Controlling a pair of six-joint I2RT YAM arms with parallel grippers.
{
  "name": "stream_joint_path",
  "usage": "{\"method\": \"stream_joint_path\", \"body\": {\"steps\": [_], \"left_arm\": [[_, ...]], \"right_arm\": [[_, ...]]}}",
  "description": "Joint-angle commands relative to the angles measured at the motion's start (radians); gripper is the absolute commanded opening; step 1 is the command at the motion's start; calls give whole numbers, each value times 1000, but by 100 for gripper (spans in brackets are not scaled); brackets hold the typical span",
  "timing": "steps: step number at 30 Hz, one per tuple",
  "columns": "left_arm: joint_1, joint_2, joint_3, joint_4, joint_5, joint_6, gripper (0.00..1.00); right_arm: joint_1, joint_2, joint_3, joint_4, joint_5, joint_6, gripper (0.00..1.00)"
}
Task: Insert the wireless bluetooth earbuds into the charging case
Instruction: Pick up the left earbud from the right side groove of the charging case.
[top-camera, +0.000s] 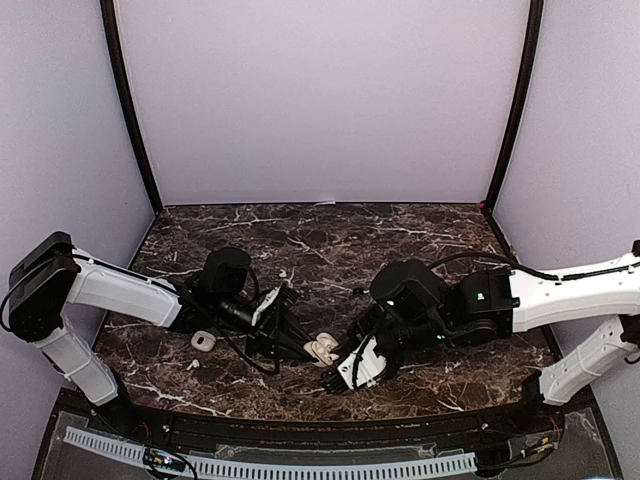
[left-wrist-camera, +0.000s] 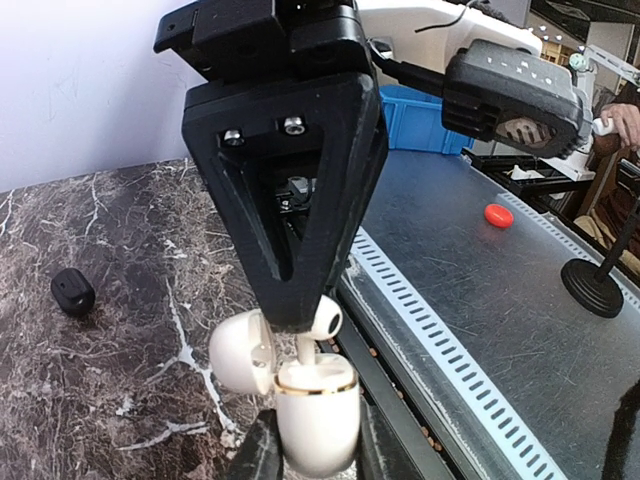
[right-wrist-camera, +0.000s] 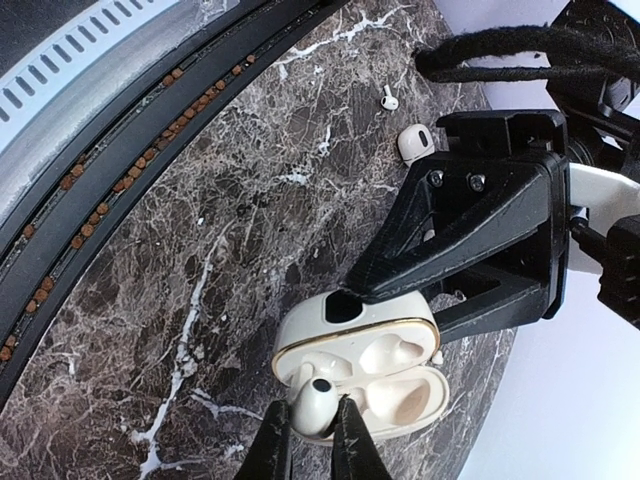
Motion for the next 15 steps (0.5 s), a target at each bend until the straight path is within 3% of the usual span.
{"method": "stream_joint_path", "body": {"steps": [1,15], "left_arm": [[-4,4,20,-41,25,21,0],[8,67,63,-58,118,-28,0]], "right_arm": [[-8,-39,3,20,-17,20,0],[-26,-72,-11,59,-46,-4,0]]}}
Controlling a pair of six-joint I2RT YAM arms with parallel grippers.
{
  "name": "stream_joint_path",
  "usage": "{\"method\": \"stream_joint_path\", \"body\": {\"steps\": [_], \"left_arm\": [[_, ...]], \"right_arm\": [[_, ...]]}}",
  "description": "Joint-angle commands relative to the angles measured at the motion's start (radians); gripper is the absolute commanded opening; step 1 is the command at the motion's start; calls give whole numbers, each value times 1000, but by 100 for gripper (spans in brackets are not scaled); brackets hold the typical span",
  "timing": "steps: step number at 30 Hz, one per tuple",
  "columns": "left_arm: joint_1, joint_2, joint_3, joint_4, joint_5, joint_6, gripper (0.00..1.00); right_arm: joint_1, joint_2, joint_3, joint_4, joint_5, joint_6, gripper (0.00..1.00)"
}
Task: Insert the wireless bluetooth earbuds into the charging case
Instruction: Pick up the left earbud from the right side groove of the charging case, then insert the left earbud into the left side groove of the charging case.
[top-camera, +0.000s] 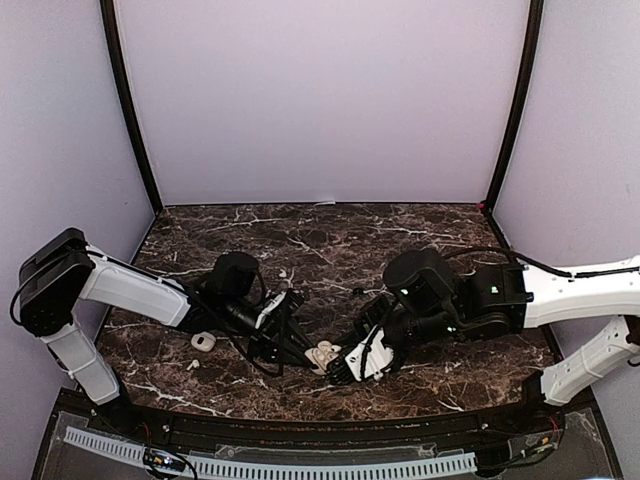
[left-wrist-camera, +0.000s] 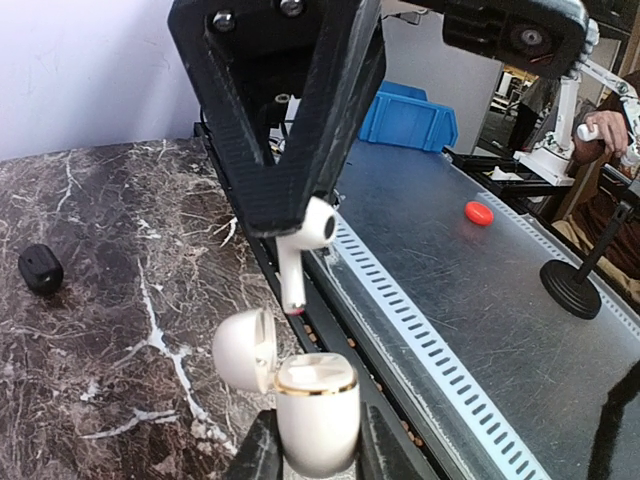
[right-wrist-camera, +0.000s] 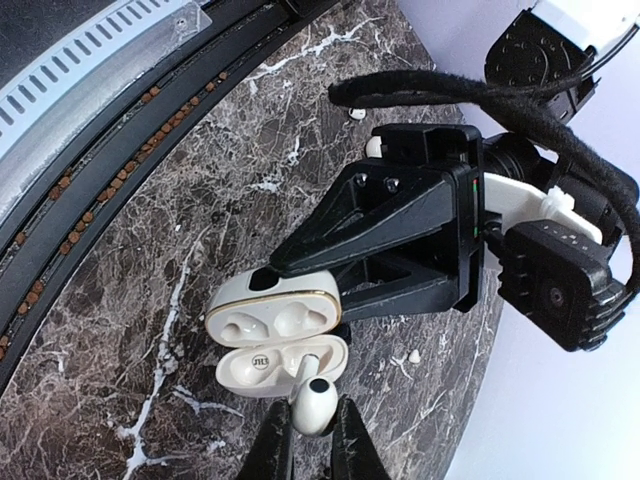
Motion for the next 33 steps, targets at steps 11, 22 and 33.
{"method": "stream_joint_path", "body": {"steps": [11,22,33], "left_arm": [[5,2,44,-36,64,-18,0],[2,6,48,-76,56,8,0],[0,9,49,-85,53,15,0]], "right_arm": [[-6,53,9,77,-29,-23,0],[-9,77,18,95,-20,-29,0],[-10,68,22,81,-16,-30,0]]}}
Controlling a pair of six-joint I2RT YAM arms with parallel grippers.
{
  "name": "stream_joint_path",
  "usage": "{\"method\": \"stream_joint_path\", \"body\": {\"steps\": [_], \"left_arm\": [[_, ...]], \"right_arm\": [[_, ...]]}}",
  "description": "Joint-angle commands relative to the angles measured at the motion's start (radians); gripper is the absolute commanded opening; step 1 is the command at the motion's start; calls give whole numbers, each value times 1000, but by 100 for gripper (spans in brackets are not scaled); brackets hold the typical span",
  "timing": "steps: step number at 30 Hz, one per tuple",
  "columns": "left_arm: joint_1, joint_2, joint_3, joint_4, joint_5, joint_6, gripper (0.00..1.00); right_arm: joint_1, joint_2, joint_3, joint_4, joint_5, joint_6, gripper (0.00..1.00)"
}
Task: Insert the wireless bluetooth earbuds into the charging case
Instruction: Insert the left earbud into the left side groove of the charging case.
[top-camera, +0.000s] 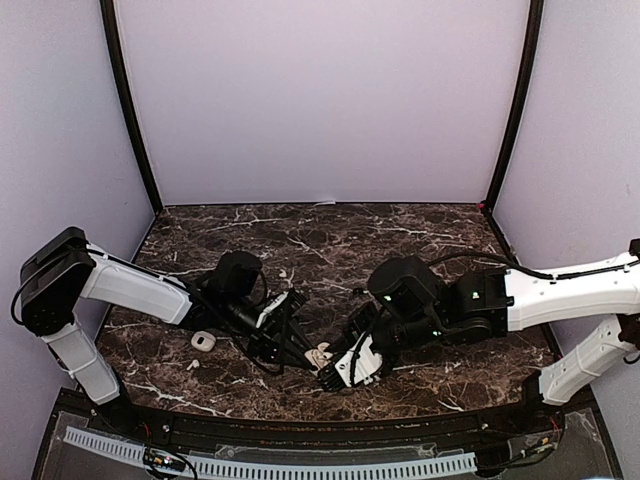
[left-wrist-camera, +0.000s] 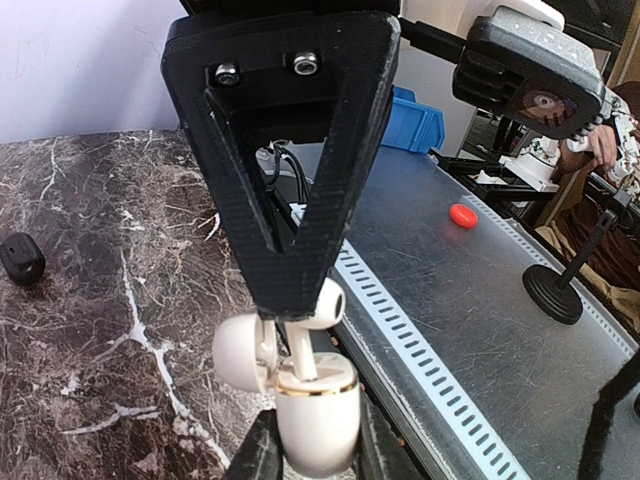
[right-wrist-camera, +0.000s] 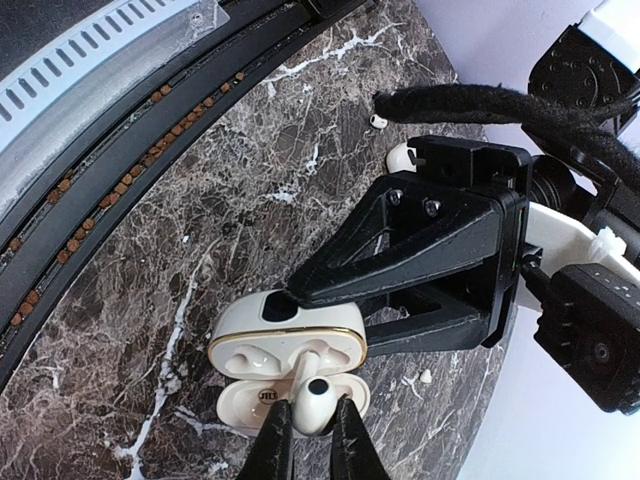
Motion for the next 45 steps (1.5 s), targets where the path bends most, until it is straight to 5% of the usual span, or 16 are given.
{"method": "stream_joint_path", "body": {"steps": [1,29,45], "left_arm": [[-1,-4,19,-17,19,19,0],[-13,7,47,-95,0,66,0],[-1,-6,14,8,-35,12,0]], "right_arm": [[-8,-3,25,31,5,0,0],[-11,17,38,38,-11,-10,0],[-11,-26,17,10,-34,13,0]]}}
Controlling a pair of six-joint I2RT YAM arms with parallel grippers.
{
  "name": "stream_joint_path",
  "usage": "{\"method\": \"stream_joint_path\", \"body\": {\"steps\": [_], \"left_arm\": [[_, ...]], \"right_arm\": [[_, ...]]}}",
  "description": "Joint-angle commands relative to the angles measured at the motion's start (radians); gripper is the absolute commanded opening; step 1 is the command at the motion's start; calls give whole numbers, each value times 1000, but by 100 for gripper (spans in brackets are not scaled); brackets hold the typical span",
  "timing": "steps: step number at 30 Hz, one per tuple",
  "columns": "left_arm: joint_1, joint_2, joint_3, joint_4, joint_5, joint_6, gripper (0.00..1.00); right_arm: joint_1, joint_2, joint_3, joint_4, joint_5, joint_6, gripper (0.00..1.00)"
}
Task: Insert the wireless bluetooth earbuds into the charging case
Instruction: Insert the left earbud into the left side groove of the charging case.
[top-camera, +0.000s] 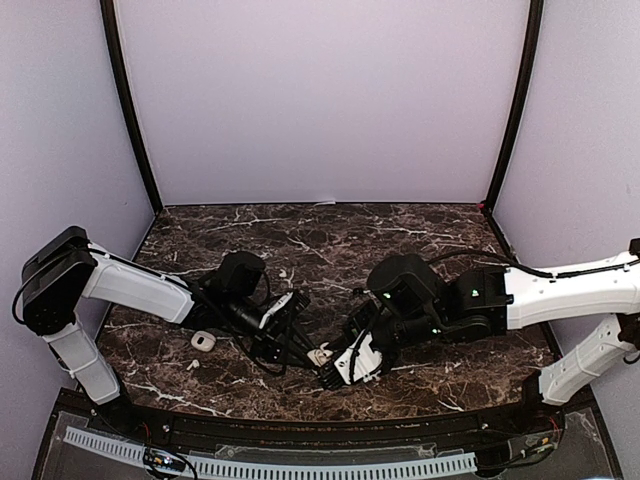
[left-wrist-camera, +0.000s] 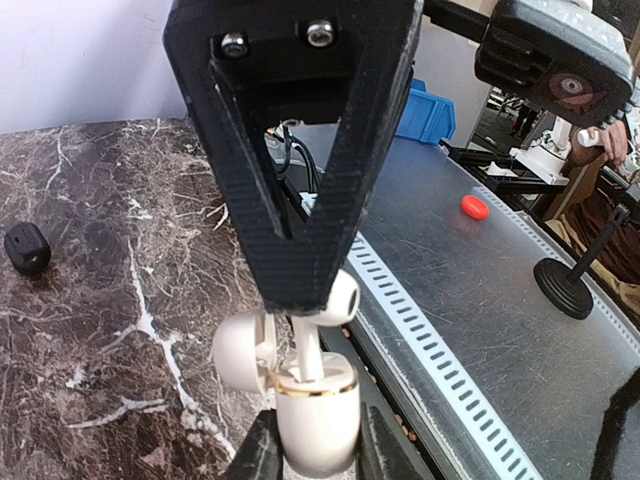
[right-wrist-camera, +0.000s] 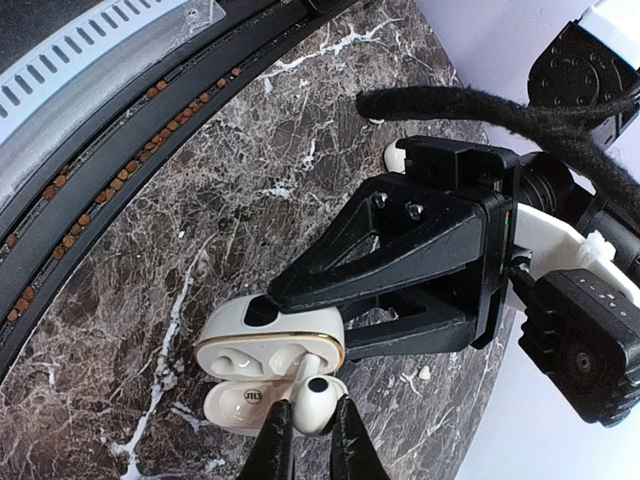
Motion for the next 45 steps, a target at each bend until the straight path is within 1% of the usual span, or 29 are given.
{"method": "stream_joint_path", "body": {"steps": [1,34,41,45], "left_arm": [[6,-16,-4,57,1,-24,0],[4,3,19,35,16,-17,0],[0,9,36,-14,11,5,0],[-2,8,37,-6,18,2,0]], "right_arm": [[-5,-31,6,16,-28,17,0],[-11,21,31,29,-41,-2,0],[-13,28,36,34,-32,-5,0],[-12,41,43,33,-30,-11,0]]}}
